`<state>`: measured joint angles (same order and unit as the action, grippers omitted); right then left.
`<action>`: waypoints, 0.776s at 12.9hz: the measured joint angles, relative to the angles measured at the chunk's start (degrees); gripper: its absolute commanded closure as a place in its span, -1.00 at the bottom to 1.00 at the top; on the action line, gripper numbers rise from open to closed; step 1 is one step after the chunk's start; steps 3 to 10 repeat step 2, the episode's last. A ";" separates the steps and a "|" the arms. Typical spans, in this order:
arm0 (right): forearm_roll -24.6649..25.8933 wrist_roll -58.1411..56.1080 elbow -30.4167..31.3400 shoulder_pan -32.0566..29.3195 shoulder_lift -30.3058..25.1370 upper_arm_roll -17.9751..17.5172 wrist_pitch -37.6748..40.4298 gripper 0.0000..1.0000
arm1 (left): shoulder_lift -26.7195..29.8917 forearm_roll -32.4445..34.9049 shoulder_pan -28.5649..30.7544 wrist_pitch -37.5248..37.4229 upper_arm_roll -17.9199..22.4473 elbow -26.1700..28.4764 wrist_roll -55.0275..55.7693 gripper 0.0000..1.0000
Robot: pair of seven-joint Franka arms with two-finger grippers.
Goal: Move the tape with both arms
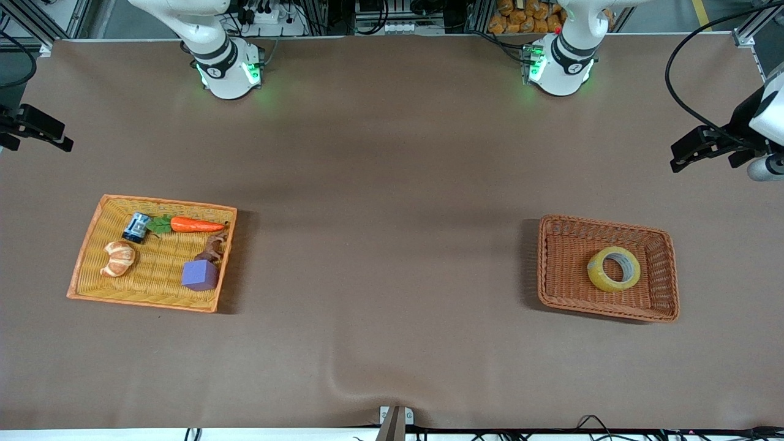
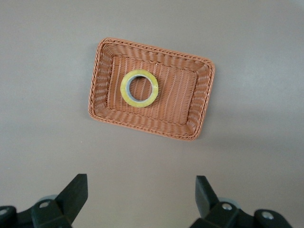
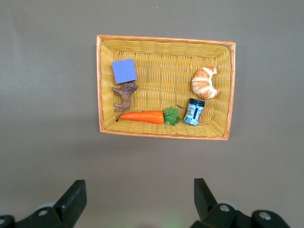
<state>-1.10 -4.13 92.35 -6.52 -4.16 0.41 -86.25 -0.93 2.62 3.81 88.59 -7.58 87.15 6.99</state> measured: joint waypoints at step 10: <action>0.00 0.00 -0.19 -0.10 0.00 0.03 0.02 -1.00 | 0.24 0.00 -0.11 -0.79 0.00 0.00 -0.20 -1.00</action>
